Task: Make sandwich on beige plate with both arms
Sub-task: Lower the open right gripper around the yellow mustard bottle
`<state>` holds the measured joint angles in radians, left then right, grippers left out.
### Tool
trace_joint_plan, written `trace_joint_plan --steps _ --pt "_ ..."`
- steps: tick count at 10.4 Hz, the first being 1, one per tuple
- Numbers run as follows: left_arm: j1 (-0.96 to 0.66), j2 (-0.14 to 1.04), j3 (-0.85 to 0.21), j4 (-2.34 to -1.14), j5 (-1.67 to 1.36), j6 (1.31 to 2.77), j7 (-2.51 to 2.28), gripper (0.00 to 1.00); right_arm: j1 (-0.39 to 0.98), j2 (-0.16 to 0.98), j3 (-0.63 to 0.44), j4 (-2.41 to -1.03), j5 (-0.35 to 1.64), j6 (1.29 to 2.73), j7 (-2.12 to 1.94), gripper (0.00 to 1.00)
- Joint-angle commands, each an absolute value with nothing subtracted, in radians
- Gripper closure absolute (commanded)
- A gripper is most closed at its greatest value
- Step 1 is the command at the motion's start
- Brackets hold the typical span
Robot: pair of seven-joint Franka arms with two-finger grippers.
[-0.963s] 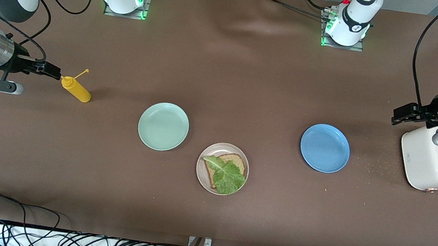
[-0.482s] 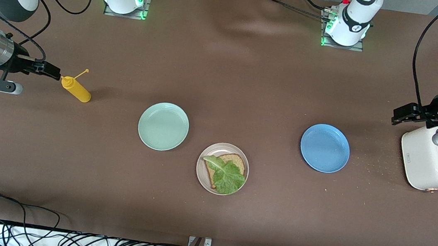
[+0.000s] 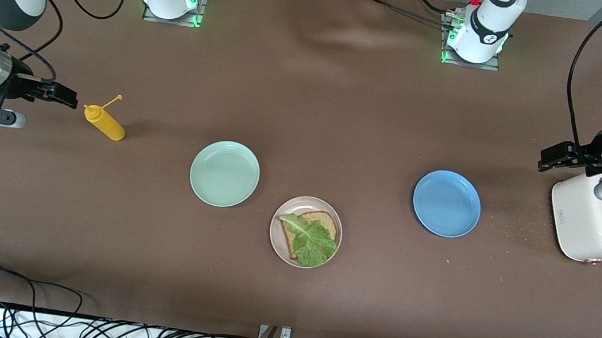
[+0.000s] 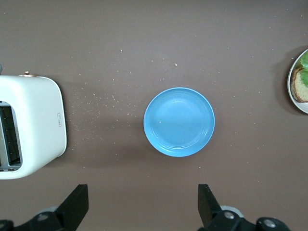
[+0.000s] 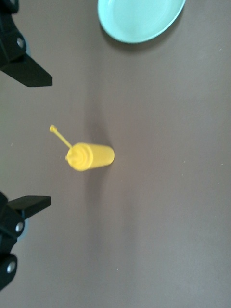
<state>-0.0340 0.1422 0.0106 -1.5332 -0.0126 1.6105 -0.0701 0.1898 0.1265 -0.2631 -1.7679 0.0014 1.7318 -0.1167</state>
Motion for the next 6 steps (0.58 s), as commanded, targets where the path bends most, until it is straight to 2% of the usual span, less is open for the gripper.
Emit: trace_joint_plan --steps 1,4,6 --pt "-0.037 0.156 0.014 -1.500 -0.023 1.589 -0.069 0.00 0.196 0.104 -0.349 -1.833 0.006 1.765 -0.359 0.01" --pt "-0.037 0.156 0.014 -1.500 -0.023 1.588 -0.069 0.00 0.196 0.103 -0.460 -1.946 0.073 1.877 -0.859 0.00" --pt "-0.037 0.156 0.014 -1.500 -0.023 1.589 -0.069 0.00 0.196 0.106 -0.530 -2.049 0.211 1.949 -1.166 0.00"
